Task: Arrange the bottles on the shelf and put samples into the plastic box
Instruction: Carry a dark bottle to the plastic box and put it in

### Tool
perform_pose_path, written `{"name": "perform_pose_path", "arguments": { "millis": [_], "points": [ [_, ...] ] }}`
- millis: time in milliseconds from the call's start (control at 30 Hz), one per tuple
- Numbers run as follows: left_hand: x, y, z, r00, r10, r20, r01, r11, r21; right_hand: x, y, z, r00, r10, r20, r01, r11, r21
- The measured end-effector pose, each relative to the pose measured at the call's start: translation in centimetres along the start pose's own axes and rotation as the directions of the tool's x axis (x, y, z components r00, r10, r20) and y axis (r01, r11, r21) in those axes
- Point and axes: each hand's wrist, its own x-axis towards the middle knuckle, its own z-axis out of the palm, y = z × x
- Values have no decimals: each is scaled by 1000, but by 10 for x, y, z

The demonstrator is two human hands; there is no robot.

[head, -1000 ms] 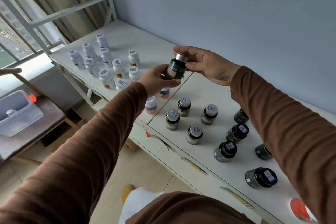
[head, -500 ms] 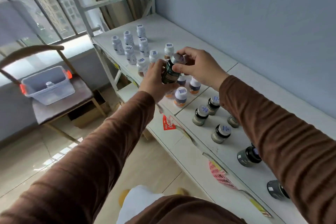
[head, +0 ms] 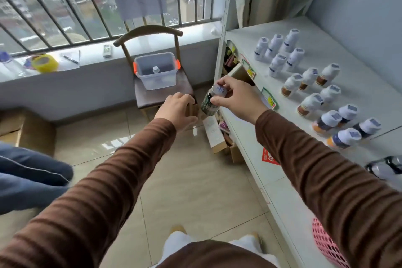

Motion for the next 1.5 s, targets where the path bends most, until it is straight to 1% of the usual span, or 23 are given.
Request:
{"name": "perform_pose_path", "arguments": {
  "millis": [133, 333, 533, 700, 833, 933, 1067, 1200, 1300, 1433, 1500],
  "points": [
    [6, -78, -27, 998, -70, 2, 70, 997, 39, 38, -36, 58, 1000, 7, 12, -7, 1000, -28],
    [47, -148, -46, 994, -107, 27, 104, 989, 104, 103, -49, 109, 998, 48, 29, -46, 997, -69],
    [131, -210, -51, 983, -146, 114, 126, 978, 166, 200, -37, 146, 995, 99, 29, -97, 992, -78],
    [210, -258, -55, 965, -191, 180, 155, 968, 195, 296, -29, 171, 988, 140, 70, -132, 986, -107],
    [264, -293, -57, 953, -212, 217, 172, 966, 191, 364, -32, 192, 977, 184, 104, -172, 978, -115],
    [304, -322, -60, 943, -223, 246, 182, 967, 176, 410, -29, 209, 960, 255, 118, -242, 964, -113],
    [372, -369, -60, 947, -183, 263, 146, 977, 152, 476, -20, 234, 936, 333, 113, -315, 937, -153],
    [439, -414, -47, 942, -137, 305, 83, 979, 184, 539, -2, 267, 902, 420, 99, -394, 896, -207],
    [476, -438, -30, 925, -126, 359, 50, 976, 212, 577, 17, 295, 883, 462, 81, -434, 870, -235],
    [515, -458, -5, 885, -148, 441, 35, 967, 254, 617, 49, 332, 844, 531, 75, -507, 836, -211],
    [532, -464, 9, 867, -150, 475, 17, 962, 273, 635, 69, 349, 837, 540, 89, -507, 827, -243]
  ]
}}
